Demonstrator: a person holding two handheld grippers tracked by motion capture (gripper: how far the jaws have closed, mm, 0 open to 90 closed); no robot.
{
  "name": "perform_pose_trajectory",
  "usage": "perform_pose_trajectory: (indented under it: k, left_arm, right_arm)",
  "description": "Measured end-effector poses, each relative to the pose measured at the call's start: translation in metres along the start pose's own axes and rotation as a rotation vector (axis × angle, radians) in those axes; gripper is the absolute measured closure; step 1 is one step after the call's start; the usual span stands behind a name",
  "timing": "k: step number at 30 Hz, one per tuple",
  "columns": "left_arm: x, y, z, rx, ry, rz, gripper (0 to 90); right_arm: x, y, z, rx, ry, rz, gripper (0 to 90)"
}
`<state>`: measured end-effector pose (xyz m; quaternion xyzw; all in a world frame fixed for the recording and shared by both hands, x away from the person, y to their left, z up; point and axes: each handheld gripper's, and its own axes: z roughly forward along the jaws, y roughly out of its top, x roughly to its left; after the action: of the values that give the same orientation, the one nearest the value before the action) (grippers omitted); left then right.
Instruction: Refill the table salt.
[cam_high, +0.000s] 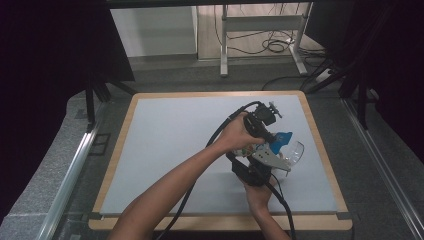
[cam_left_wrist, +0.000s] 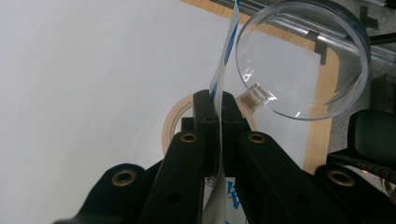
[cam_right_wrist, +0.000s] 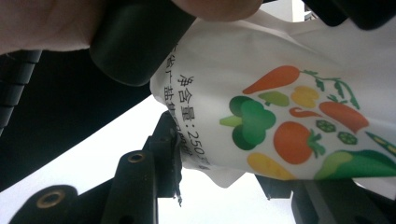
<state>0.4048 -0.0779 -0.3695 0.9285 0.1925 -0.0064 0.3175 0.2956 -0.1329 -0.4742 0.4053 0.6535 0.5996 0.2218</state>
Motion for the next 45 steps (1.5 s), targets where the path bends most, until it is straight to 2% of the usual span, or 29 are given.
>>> perform_pose_trajectory:
  k: [17, 45]
  left_arm:
    - [0.0004, -0.0002, 0.0005, 0.007, 0.005, -0.006, 90.0]
    - [0.0006, -0.0016, 0.0017, 0.009, 0.006, -0.004, 90.0]
  right_arm:
    - [0.0028, -0.0007, 0.0025, -0.009, -0.008, 0.017, 57.5]
    - [0.0027, -0.0028, 0.0025, -0.009, -0.004, 0.018, 57.6]
